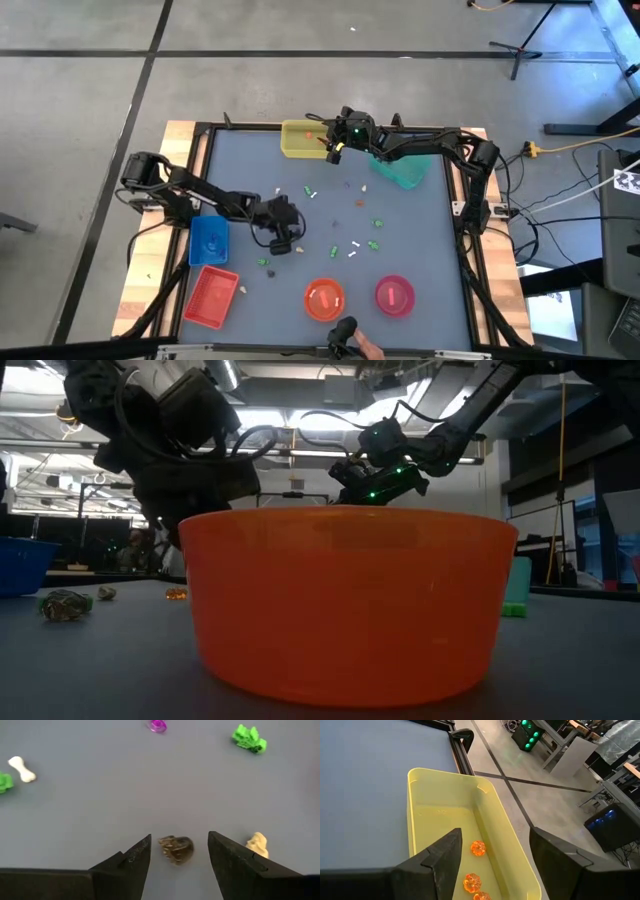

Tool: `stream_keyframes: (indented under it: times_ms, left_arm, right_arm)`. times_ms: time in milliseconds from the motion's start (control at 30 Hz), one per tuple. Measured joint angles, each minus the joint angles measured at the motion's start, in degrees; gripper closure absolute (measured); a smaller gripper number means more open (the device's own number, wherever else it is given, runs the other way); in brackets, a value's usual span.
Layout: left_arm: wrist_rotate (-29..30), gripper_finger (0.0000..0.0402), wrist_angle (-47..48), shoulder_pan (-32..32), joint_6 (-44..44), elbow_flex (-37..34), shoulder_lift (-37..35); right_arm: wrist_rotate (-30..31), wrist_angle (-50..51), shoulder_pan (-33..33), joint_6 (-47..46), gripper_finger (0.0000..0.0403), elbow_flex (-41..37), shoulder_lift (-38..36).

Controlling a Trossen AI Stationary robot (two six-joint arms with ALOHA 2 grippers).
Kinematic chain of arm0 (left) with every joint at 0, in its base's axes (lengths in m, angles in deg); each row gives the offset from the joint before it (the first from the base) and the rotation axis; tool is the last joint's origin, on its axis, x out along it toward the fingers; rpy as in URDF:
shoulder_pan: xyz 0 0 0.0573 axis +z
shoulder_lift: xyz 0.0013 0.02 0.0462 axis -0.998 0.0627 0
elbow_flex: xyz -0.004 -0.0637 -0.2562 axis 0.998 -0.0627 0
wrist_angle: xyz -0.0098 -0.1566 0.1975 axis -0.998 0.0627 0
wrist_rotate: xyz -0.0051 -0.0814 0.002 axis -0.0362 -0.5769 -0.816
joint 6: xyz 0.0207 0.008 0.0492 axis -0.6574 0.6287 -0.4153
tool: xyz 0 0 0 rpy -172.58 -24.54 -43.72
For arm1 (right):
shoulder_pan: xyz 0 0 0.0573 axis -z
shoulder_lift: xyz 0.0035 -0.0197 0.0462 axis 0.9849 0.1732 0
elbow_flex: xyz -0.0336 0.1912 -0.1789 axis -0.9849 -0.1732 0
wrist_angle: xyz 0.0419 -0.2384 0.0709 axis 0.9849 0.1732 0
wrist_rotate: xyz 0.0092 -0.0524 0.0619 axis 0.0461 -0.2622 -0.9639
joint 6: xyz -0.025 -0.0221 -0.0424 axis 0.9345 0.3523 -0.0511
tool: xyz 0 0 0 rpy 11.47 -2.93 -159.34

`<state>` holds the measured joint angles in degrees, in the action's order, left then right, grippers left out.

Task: Sort Halloween decoration
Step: Put the black skull toy into the light blue bin

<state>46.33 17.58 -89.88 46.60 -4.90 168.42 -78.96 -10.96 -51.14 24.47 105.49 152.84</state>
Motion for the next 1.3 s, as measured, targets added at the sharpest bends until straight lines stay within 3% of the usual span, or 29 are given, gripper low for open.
stream_keyframes:
  times_ms: [500,1300]
  left_arm:
    - [0.4,0.0230,-0.6,-0.3,-0.1,0.1,3.3]
    - [1.7,0.0337,-0.6,-0.3,0.0,0.0,3.5]
  right_arm:
    - [0.0,0.0,0.0,0.0,0.0171,0.0,0.0]
    - [0.0,0.0,0.0,0.0,0.0171,0.0,0.0]
